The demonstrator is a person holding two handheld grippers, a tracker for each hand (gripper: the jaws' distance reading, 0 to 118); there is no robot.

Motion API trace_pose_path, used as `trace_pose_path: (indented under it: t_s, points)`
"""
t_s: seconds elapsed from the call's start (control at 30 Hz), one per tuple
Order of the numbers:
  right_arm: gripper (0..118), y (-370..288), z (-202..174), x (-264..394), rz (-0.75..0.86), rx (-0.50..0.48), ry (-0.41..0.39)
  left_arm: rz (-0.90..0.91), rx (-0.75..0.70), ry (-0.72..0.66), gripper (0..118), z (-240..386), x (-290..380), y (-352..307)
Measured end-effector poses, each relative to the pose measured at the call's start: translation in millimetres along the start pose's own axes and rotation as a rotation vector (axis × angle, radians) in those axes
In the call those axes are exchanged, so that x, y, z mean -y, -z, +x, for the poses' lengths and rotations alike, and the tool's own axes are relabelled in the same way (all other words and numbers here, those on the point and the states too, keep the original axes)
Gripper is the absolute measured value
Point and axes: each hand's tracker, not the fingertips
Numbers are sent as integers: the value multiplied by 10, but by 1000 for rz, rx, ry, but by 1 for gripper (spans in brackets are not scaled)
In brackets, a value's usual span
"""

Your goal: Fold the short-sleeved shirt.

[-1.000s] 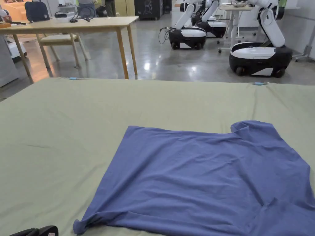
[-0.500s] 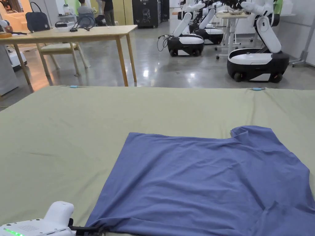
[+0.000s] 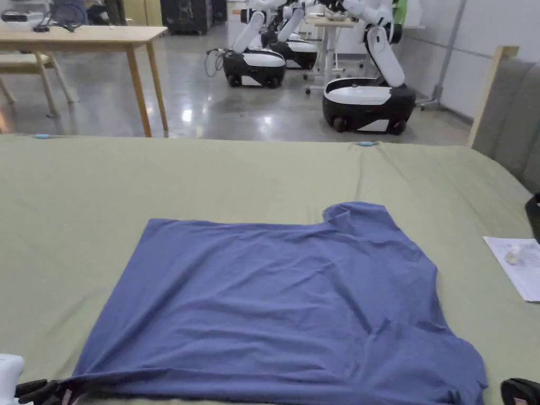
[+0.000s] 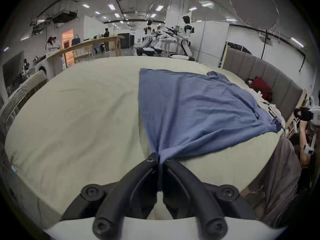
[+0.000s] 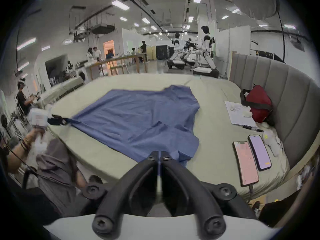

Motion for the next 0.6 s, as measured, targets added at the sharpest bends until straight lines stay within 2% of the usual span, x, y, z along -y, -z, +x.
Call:
trace_pose_path:
  t_s: [0.03,0.07,0.1,0.17,0.37,0.4,0.47,0.5,0.53,0.6]
  points:
    - [80,93,22,24,-32,7,4,0,0,5,0,6,-3,-2]
    - [103,219,44,66,-73,19,18,2,2,14,0,111,-36,-54]
    - [106,314,63,96,-108,27,17,3,3,20,0,126,-38,-57]
    - [103,546,196,238,-141,7,11,2,2,27,0,159,-37,-60]
    - [100,929,259,189,-234,-20,2,-8,-5,47,0,277,-93,-108]
    - [97,971,262,168,-255,-18,-5,-10,-6,45,0,289,-91,-109]
    - [75,1102,253,139,-285,0,-27,-13,-4,37,0,267,-104,-116]
    - [53,1142,249,150,-280,15,-33,-13,-5,37,0,280,-96,-119]
    - [7,1201,240,163,-283,16,-27,-12,-6,40,0,293,-83,-125]
    - [3,1281,282,205,-343,-16,29,-13,-4,53,0,276,-74,-124]
